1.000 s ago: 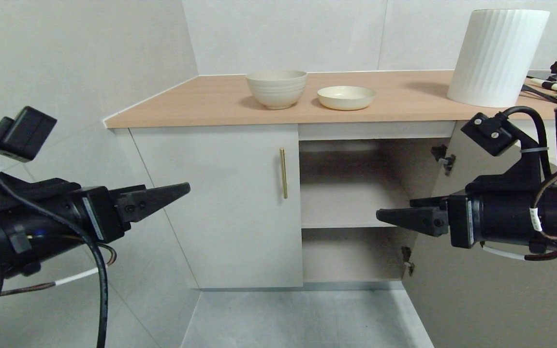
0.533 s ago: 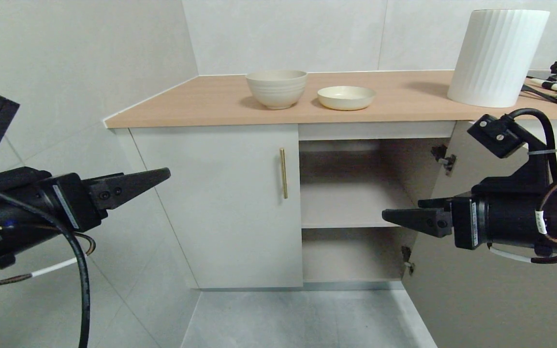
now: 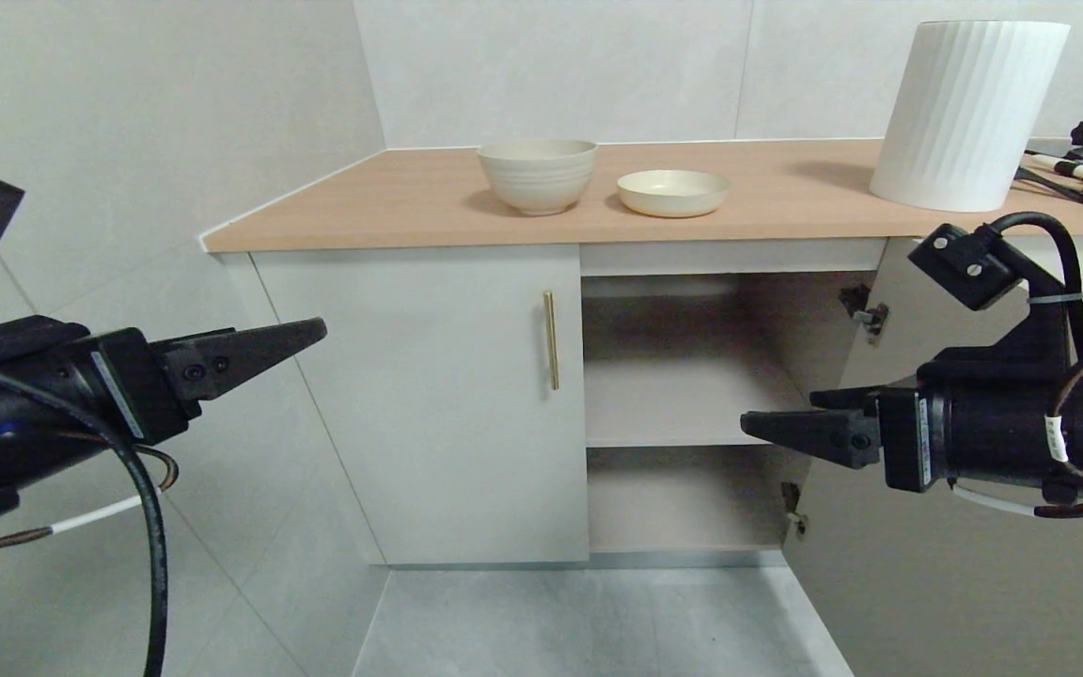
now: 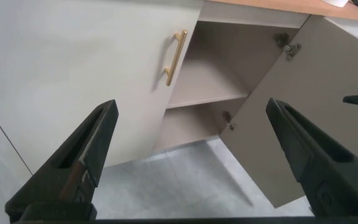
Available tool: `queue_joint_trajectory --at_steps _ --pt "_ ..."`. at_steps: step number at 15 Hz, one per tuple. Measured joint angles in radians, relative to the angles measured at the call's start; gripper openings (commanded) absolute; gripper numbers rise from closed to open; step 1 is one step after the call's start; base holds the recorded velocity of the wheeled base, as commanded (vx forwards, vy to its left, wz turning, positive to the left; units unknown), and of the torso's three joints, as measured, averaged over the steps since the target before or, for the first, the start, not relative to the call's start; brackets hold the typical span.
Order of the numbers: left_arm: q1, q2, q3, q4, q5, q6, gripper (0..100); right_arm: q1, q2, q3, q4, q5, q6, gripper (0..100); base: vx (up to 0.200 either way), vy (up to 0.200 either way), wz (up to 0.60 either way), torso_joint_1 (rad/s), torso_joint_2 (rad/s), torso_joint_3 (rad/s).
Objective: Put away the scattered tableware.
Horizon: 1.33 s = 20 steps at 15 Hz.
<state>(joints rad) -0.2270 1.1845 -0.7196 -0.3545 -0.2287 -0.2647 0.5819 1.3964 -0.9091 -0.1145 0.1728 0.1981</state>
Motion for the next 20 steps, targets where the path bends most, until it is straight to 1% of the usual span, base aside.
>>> queue_joint_trajectory --at_steps 7,10,16,20 --pt "0.001 0.001 -0.006 0.000 0.000 -0.002 100 0.002 0.000 0.021 -0.012 0.005 -0.001 100 0.200 0.000 0.00 0.004 0.00 0.001" --pt "0.001 0.001 -0.007 -0.005 -0.001 -0.004 100 0.001 0.001 0.041 -0.054 0.004 -0.003 100 0.000 0.000 0.00 0.000 0.00 0.000" --pt "0.001 0.006 -0.002 -0.007 -0.003 -0.005 100 0.002 0.000 0.053 -0.057 0.004 -0.006 100 0.000 0.000 0.00 0.000 0.00 0.000" --pt "-0.001 0.024 0.003 -0.007 -0.003 -0.005 100 0.001 0.000 0.055 -0.073 0.004 -0.009 100 0.000 0.000 0.00 0.057 -0.20 -0.212"
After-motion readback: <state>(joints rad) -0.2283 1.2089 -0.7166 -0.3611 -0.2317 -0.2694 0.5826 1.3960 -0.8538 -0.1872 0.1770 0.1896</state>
